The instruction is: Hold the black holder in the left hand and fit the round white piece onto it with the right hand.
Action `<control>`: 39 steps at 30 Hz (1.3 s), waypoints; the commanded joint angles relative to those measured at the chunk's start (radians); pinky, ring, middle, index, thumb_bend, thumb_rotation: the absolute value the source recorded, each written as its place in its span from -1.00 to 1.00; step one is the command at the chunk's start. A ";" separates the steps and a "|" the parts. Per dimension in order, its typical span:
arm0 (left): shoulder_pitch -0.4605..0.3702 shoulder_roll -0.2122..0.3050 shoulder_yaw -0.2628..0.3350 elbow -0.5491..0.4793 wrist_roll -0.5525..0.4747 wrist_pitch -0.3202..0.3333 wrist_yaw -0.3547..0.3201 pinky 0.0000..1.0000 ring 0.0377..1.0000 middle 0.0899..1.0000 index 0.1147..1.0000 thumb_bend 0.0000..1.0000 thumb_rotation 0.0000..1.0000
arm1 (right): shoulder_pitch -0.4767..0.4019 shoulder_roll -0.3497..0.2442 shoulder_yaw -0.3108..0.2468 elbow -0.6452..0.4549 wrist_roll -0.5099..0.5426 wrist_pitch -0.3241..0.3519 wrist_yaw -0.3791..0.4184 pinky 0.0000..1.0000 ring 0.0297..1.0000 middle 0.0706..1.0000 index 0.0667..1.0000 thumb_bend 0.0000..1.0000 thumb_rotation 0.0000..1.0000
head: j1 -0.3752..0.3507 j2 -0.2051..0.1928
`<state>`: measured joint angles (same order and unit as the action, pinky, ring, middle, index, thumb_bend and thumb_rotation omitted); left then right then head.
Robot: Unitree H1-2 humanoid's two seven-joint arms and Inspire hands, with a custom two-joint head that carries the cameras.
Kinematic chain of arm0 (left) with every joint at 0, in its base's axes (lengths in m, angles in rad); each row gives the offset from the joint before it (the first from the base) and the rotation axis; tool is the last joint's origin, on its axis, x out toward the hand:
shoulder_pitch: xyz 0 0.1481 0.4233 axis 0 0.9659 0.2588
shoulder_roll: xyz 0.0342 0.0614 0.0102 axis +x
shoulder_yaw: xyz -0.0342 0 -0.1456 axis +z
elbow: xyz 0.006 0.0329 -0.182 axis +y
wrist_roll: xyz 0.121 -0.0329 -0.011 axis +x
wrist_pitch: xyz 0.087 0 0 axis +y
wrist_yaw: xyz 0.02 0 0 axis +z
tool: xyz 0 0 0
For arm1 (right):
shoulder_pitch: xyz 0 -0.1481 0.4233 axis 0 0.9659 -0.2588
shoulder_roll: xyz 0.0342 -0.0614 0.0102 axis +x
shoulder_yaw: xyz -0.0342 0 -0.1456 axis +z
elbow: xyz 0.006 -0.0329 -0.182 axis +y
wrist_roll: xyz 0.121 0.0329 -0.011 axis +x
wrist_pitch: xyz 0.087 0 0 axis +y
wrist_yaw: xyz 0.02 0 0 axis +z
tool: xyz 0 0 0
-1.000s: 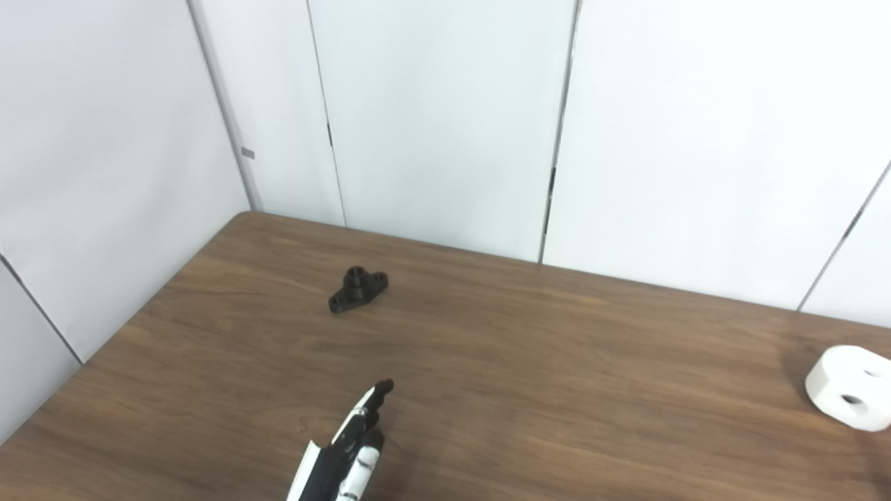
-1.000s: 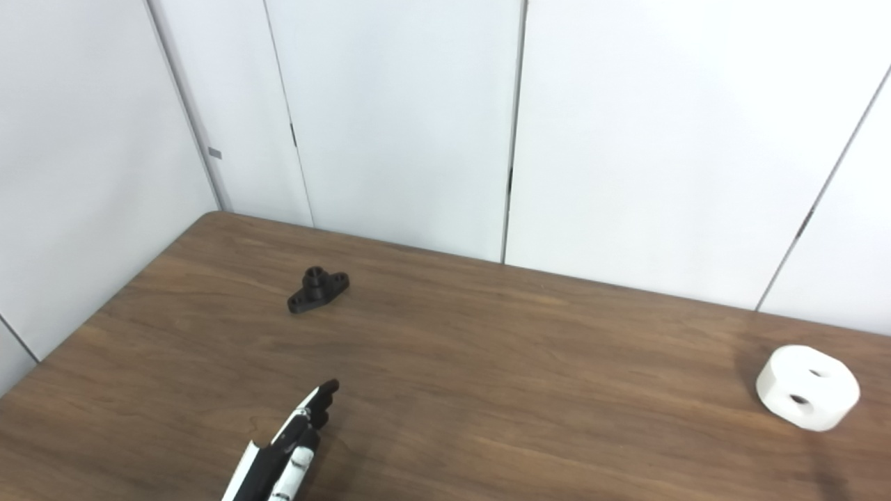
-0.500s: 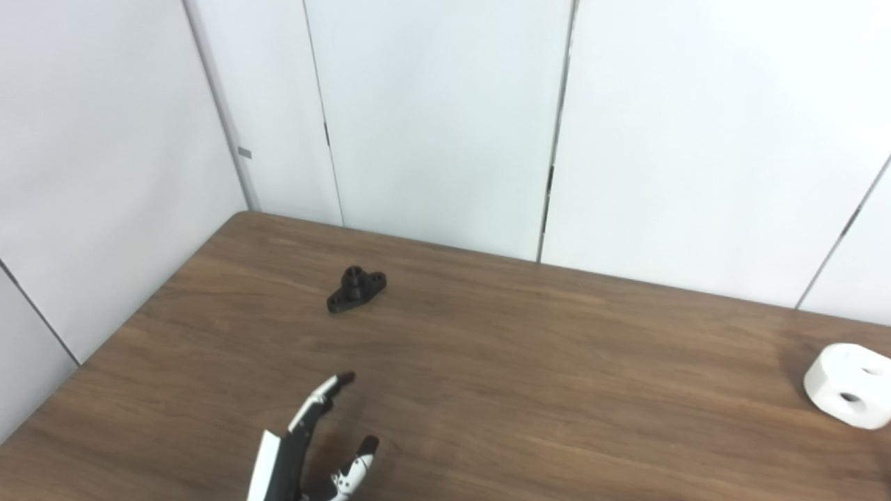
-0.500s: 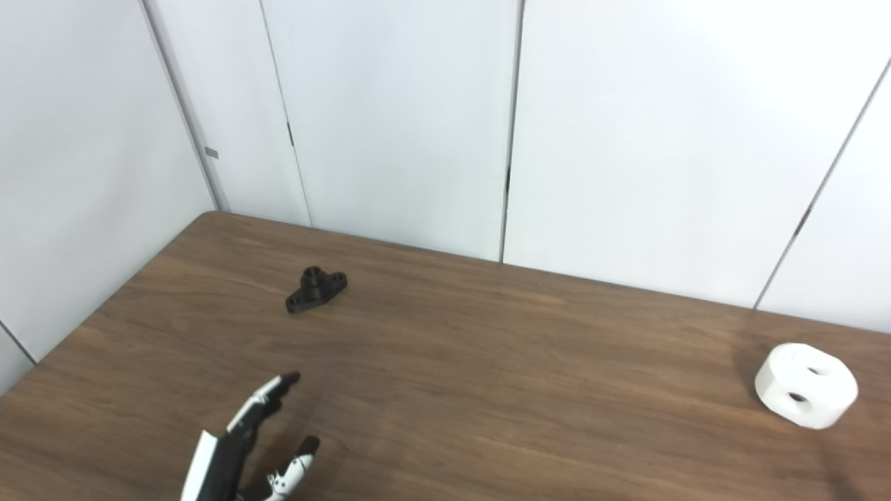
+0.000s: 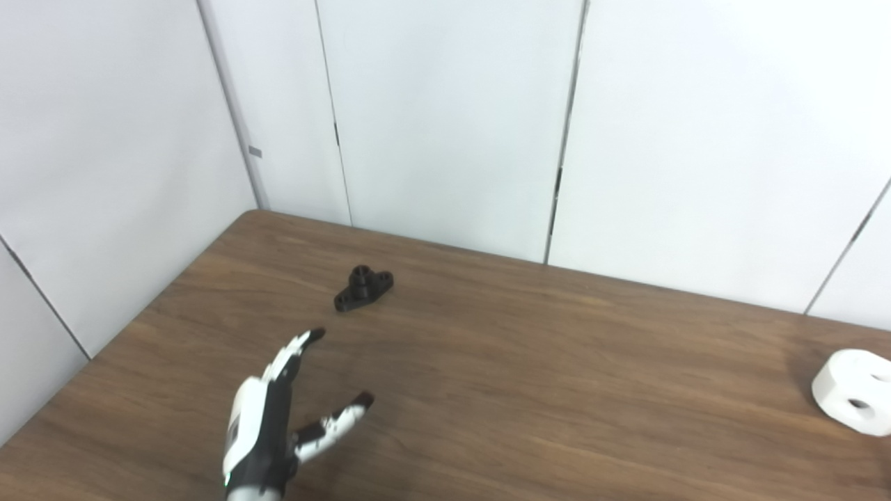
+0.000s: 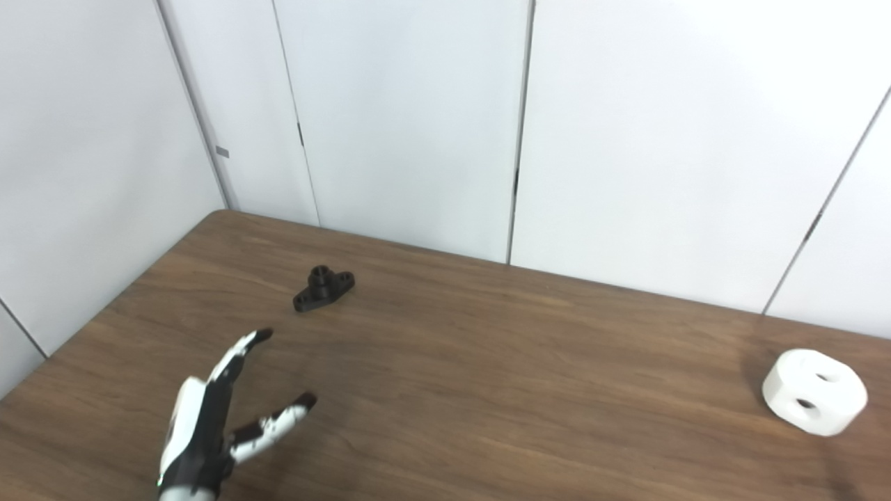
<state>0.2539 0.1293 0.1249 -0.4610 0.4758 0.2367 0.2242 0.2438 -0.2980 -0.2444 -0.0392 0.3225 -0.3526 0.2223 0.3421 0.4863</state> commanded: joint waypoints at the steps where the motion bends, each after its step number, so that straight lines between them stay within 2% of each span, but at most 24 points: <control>1: -0.054 0.002 0.018 -0.024 0.044 0.025 0.003 0.95 0.94 0.85 0.70 0.62 -0.33 | 0.030 0.044 0.030 0.066 -0.004 0.007 0.003 1.00 1.00 1.00 0.96 0.30 1.00 | 0.000 0.003; 4: -0.101 0.016 0.031 -0.003 0.070 0.072 -0.009 0.91 0.94 0.85 0.68 0.61 -0.33 | 0.034 0.043 0.031 0.060 -0.006 -0.001 0.008 1.00 1.00 1.00 0.97 0.27 1.00 | 0.001 0.005; 8: -0.162 0.033 0.043 0.044 0.082 0.100 -0.016 0.86 0.91 0.84 0.66 0.62 -0.34 | 0.037 0.042 0.031 0.058 -0.011 -0.004 0.007 1.00 1.00 1.00 0.96 0.28 1.00 | 0.000 0.005; 19: -0.316 0.115 0.053 0.274 0.121 0.106 0.023 0.79 0.89 0.81 0.57 0.69 -0.30 | 0.049 0.039 0.033 0.049 -0.027 -0.013 0.009 1.00 1.00 1.00 0.98 0.25 1.00 | -0.003 0.011; 23: -0.365 0.150 0.038 0.352 0.151 0.128 0.024 0.87 0.90 0.80 0.56 0.73 -0.23 | 0.053 0.036 0.033 0.046 -0.022 -0.016 0.015 1.00 1.00 1.00 0.99 0.20 1.00 | -0.005 0.014; 27: -0.409 0.177 0.023 0.421 0.160 0.133 0.035 0.91 0.89 0.78 0.53 0.76 -0.24 | 0.057 0.037 0.032 0.042 -0.018 -0.017 0.017 1.00 1.00 1.00 1.00 0.18 1.00 | -0.004 0.016; 33: -0.452 0.239 -0.029 0.533 0.211 0.113 0.060 0.93 0.86 0.76 0.50 0.75 -0.26 | 0.062 0.038 0.031 0.037 -0.027 -0.018 0.013 1.00 1.00 1.00 1.00 0.18 1.00 | -0.009 0.018; 39: -0.487 0.277 -0.055 0.603 0.188 0.107 0.047 0.96 0.88 0.76 0.47 0.75 -0.33 | 0.072 0.039 0.032 0.012 -0.026 0.000 0.009 1.00 1.00 1.00 1.00 0.23 1.00 | -0.012 0.023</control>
<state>-0.1848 0.3688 0.0659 0.1423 0.6592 0.3723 0.2566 0.2722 -0.2991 -0.2414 -0.0662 0.2939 -0.3657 0.2308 0.3298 0.5077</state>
